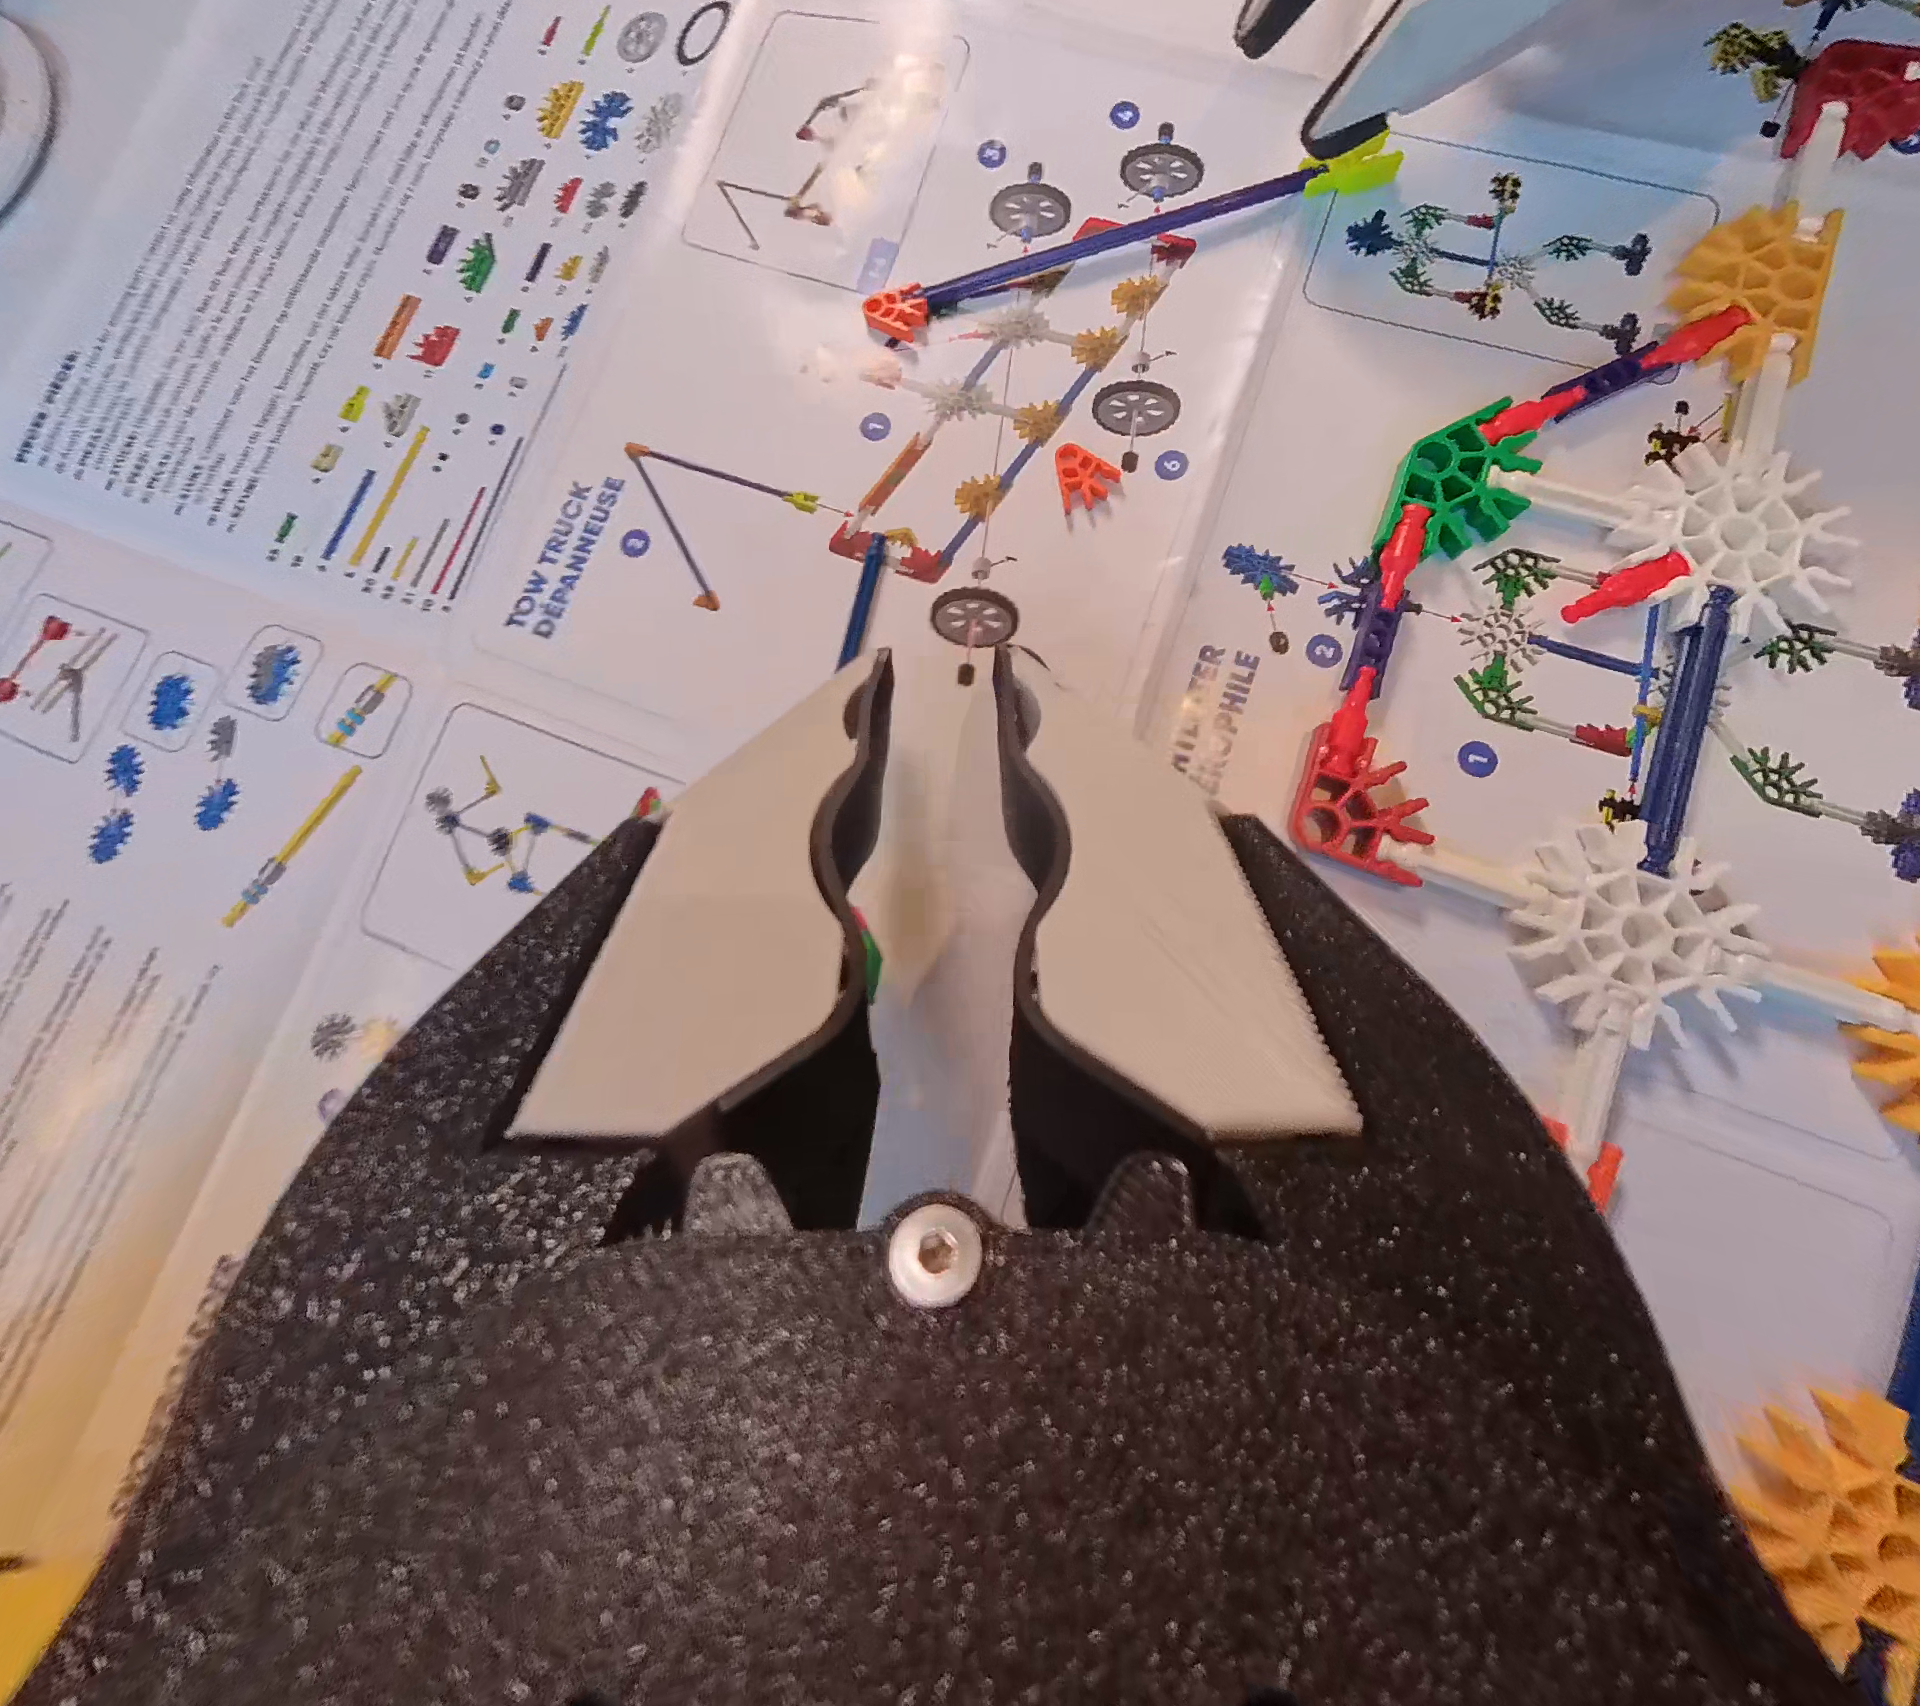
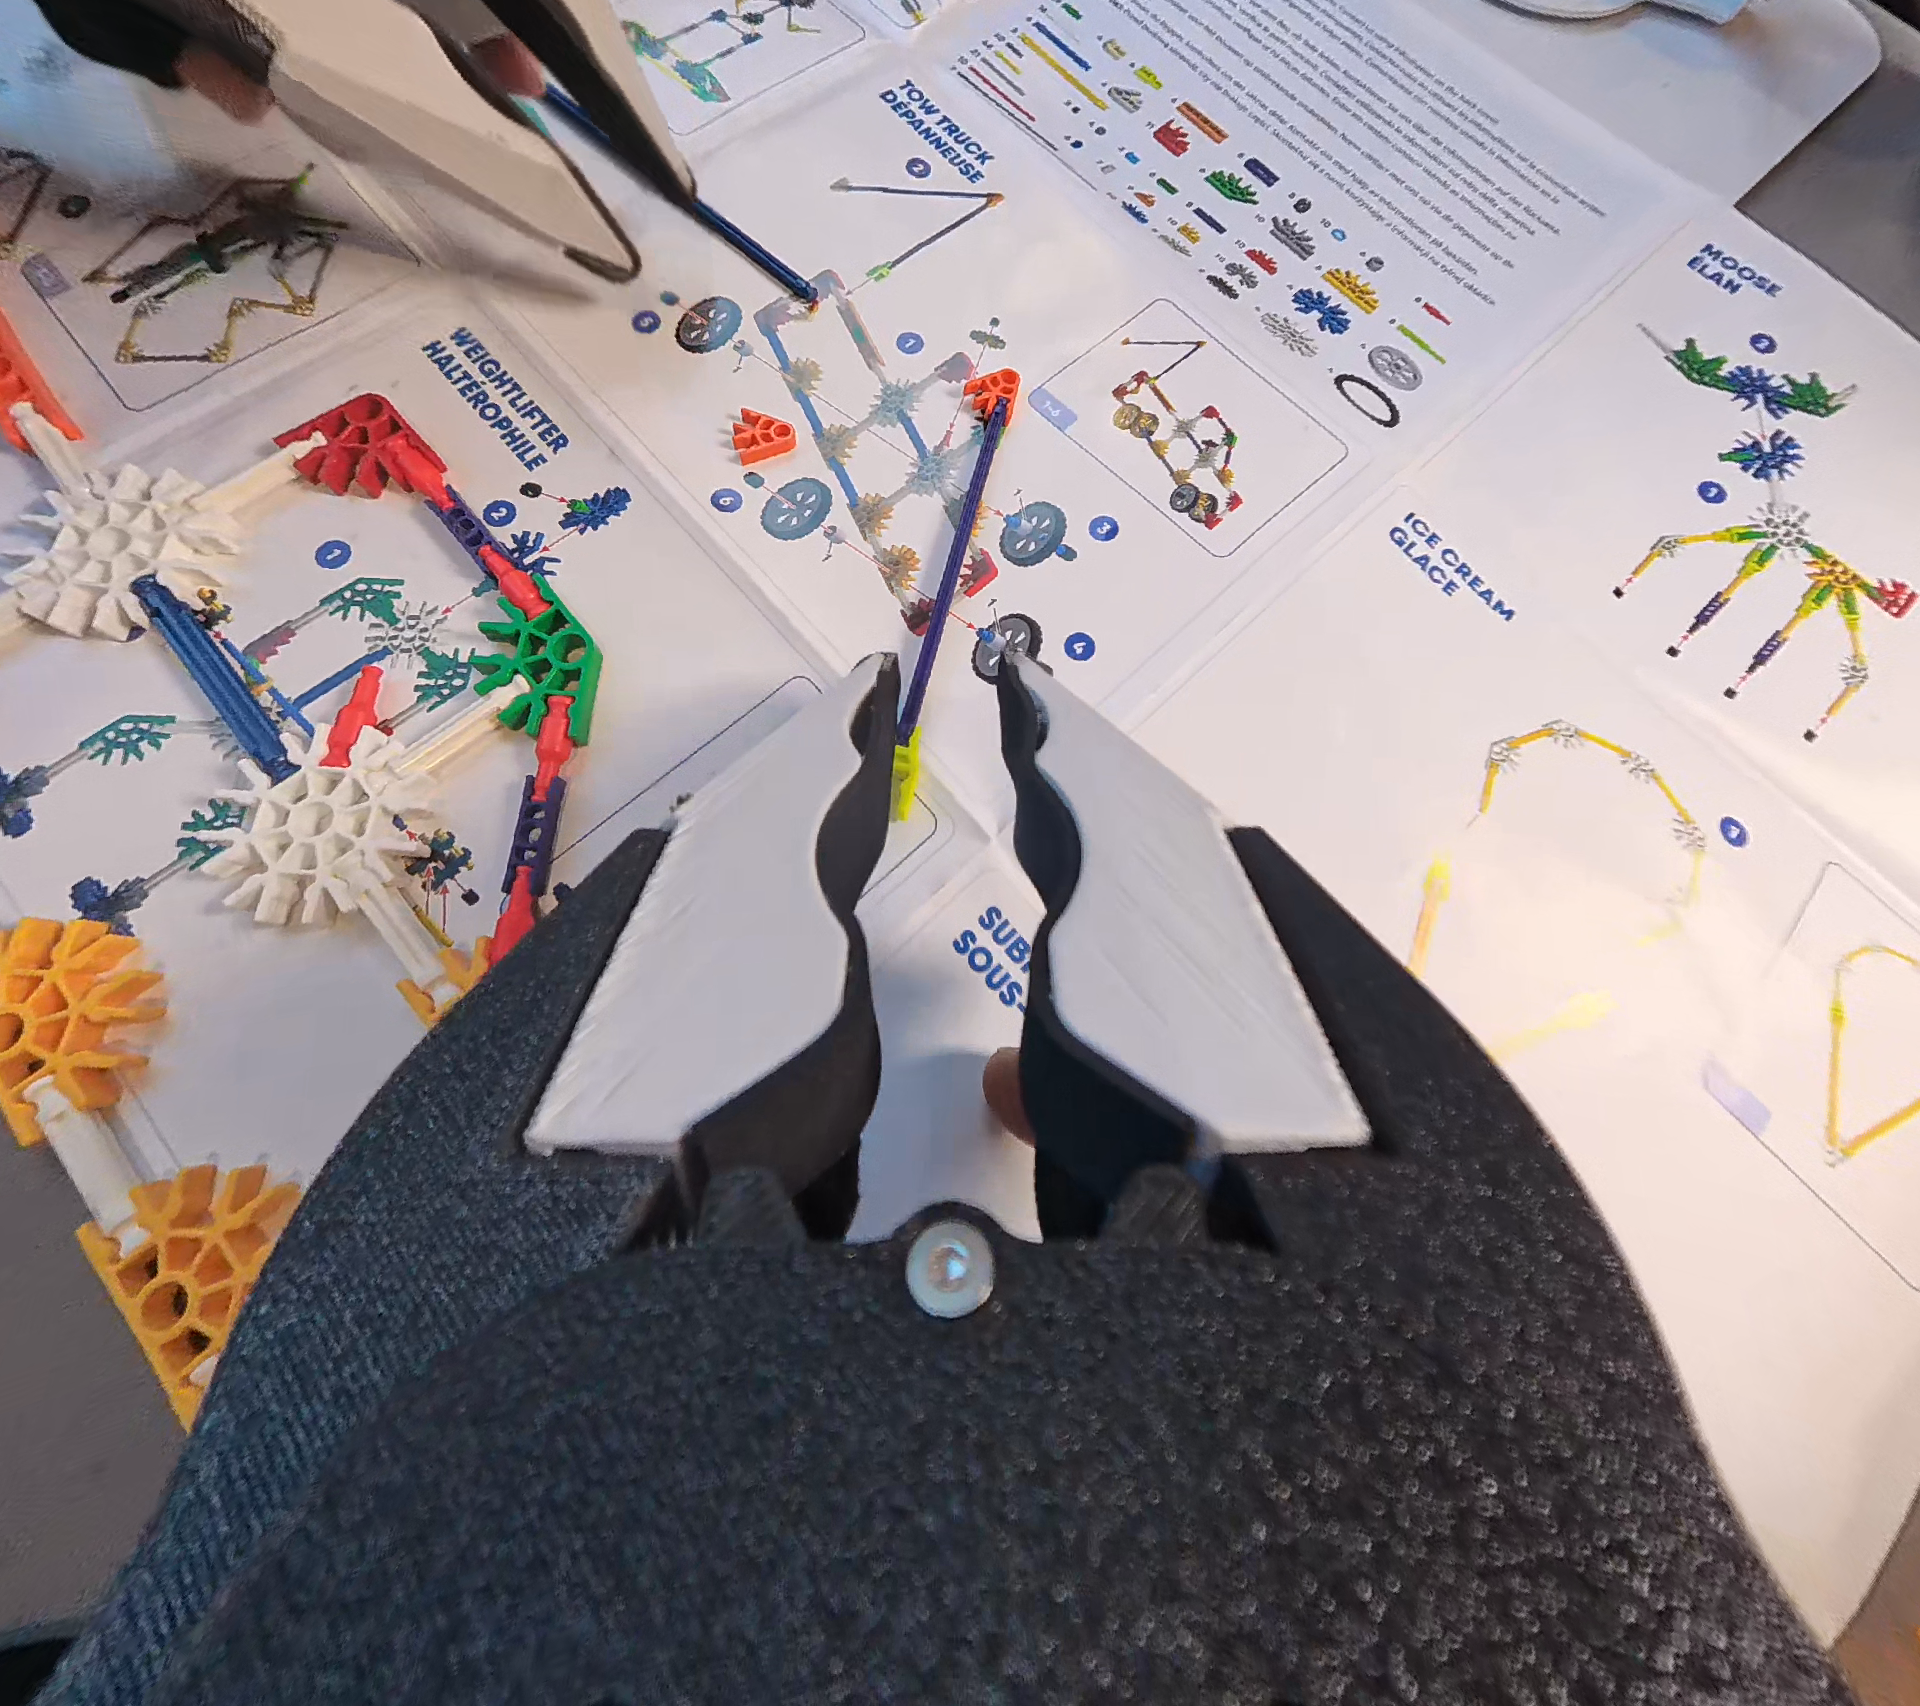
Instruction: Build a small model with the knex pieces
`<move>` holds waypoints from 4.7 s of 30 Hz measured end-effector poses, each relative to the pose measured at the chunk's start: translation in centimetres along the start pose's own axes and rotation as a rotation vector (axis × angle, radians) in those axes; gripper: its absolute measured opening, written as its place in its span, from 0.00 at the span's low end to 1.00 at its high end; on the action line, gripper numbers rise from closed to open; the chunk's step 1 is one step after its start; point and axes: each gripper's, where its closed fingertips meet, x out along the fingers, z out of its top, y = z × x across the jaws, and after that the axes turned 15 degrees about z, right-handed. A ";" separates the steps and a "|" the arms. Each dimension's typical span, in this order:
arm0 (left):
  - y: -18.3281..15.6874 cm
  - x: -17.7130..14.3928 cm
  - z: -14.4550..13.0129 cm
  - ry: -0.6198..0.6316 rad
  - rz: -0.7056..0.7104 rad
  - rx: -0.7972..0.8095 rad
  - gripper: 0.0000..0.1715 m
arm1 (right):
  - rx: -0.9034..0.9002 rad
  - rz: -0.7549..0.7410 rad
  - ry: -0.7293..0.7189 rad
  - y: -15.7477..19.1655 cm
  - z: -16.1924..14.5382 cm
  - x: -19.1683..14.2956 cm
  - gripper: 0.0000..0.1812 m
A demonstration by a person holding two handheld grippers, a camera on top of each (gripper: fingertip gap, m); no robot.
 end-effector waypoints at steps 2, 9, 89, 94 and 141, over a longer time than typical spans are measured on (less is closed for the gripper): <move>1.5 -0.4 -0.7 0.034 0.031 0.005 0.11 | -0.002 -0.002 0.001 -0.1 -0.1 0.0 0.10; 2.4 -0.7 -3.6 0.156 -0.014 0.008 0.01 | -0.004 0.000 0.005 -0.2 -0.1 0.1 0.10; -2.1 1.8 3.7 0.124 -0.189 -0.259 0.00 | -0.383 0.099 0.164 -2.0 3.3 1.1 0.07; -2.8 2.8 3.9 0.164 -0.202 -0.255 0.00 | -0.450 0.187 0.248 -3.4 3.0 2.5 0.07; -2.8 1.4 1.1 0.200 -0.246 -0.225 0.07 | -0.616 0.277 0.765 -3.5 1.5 4.7 0.00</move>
